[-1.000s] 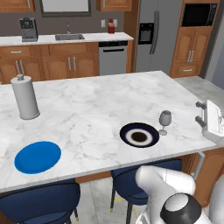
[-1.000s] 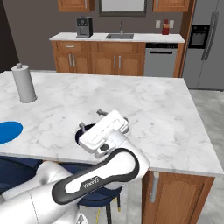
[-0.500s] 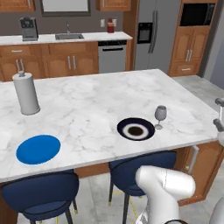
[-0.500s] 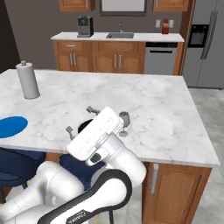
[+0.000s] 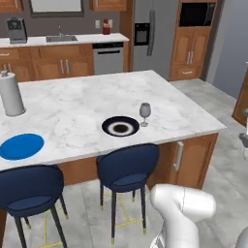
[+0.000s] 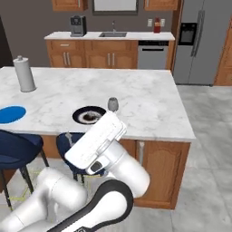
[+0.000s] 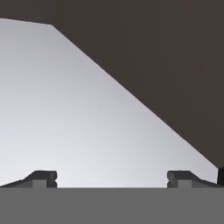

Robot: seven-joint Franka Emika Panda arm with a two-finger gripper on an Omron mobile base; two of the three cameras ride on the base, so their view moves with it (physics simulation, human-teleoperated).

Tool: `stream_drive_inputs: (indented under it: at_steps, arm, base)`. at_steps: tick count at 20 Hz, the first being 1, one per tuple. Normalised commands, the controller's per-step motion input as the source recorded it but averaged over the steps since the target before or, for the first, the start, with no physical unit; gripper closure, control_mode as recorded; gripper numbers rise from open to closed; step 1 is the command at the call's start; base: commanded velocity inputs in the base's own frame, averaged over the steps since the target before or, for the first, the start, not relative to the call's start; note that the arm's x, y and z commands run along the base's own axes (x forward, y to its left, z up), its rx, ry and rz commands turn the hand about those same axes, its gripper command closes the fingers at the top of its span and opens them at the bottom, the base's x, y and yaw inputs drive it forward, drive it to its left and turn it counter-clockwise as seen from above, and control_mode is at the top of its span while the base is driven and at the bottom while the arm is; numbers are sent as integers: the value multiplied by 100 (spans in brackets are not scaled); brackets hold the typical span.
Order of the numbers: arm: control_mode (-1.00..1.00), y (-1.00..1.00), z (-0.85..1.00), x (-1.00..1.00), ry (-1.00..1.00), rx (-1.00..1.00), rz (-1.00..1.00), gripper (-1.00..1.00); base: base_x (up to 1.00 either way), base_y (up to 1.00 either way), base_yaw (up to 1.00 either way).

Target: Retrieve the wine glasses from the counter and place one next to each plate.

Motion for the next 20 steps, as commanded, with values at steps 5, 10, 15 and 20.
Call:
stream_drive_inputs:
  at_steps: [5, 10, 15, 20]
  arm:
    - [100, 0, 0, 0, 0, 0, 0, -100]
    - [100, 0, 0, 0, 0, 0, 0, -100]
    - [100, 0, 0, 0, 0, 0, 0, -100]
    - [100, 0, 0, 0, 0, 0, 0, -100]
  base:
    - [16, -80, -55]
    - [2, -37, -86]
    - [5, 1, -93]
    - [8, -6, -86]
